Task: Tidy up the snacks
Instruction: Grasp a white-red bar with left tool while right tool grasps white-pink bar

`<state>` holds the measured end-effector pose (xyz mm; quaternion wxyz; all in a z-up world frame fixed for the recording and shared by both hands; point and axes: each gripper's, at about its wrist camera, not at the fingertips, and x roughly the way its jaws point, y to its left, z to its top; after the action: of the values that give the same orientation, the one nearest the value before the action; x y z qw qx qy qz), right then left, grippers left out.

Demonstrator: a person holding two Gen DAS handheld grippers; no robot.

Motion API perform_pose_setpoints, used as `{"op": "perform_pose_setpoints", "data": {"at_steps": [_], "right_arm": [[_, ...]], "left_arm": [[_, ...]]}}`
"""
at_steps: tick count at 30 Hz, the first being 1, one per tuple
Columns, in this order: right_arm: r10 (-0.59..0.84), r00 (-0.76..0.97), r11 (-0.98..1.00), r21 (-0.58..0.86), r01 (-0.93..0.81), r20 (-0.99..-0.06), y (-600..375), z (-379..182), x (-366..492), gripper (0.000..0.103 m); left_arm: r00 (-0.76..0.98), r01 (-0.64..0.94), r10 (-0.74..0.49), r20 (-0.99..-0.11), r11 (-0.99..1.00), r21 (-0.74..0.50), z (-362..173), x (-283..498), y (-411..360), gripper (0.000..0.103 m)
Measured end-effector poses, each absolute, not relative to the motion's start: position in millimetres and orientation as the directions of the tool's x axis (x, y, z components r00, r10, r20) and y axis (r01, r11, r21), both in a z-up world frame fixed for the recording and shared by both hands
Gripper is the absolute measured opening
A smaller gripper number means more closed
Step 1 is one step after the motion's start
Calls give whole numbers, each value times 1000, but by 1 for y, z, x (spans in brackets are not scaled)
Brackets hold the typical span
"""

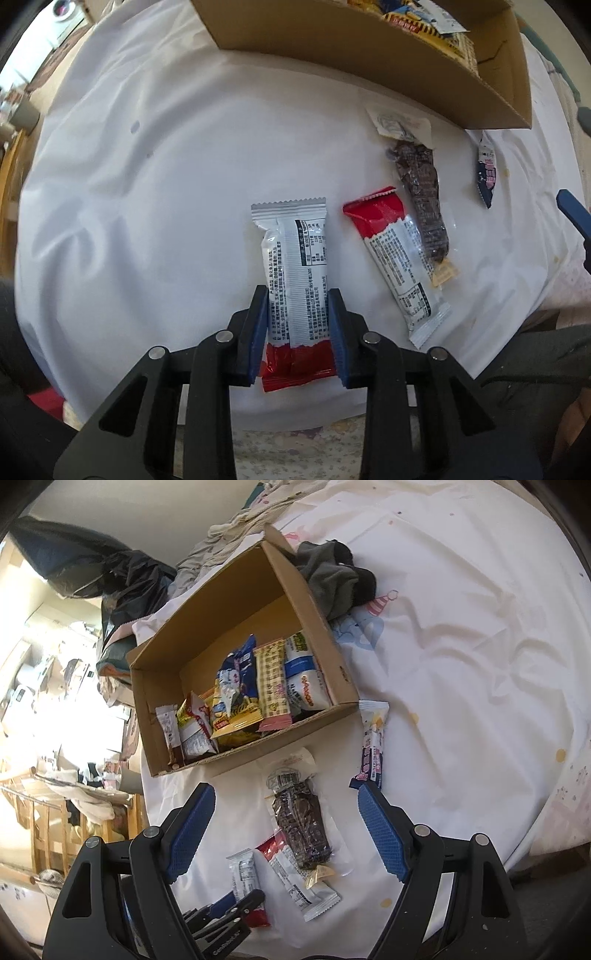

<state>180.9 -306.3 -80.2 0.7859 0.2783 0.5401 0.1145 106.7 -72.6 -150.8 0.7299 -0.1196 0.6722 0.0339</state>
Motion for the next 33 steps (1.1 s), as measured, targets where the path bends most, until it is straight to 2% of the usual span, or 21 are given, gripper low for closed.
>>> {"op": "perform_pose_setpoints", "data": {"at_steps": [5, 11, 16, 23, 33], "right_arm": [[447, 348, 821, 532, 206, -824, -316, -98, 186, 82], [402, 284, 836, 476, 274, -870, -317, -119, 196, 82], [299, 199, 911, 341, 232, -933, -297, -134, 215, 82], [169, 164, 968, 195, 158, -972, -272, -150, 237, 81], [79, 152, 988, 97, 120, -985, -261, -166, 241, 52]], "left_arm": [[137, -196, -90, -986, 974, -116, -127, 124, -53, 27], [169, -194, -128, -977, 968, -160, -95, 149, -10, 27], [185, -188, -118, -976, 970, -153, -83, 160, 16, 27], [201, -233, -124, -972, 957, -170, -98, 166, 35, 27], [226, -260, -117, -967, 950, -175, -96, 170, 41, 27]]}}
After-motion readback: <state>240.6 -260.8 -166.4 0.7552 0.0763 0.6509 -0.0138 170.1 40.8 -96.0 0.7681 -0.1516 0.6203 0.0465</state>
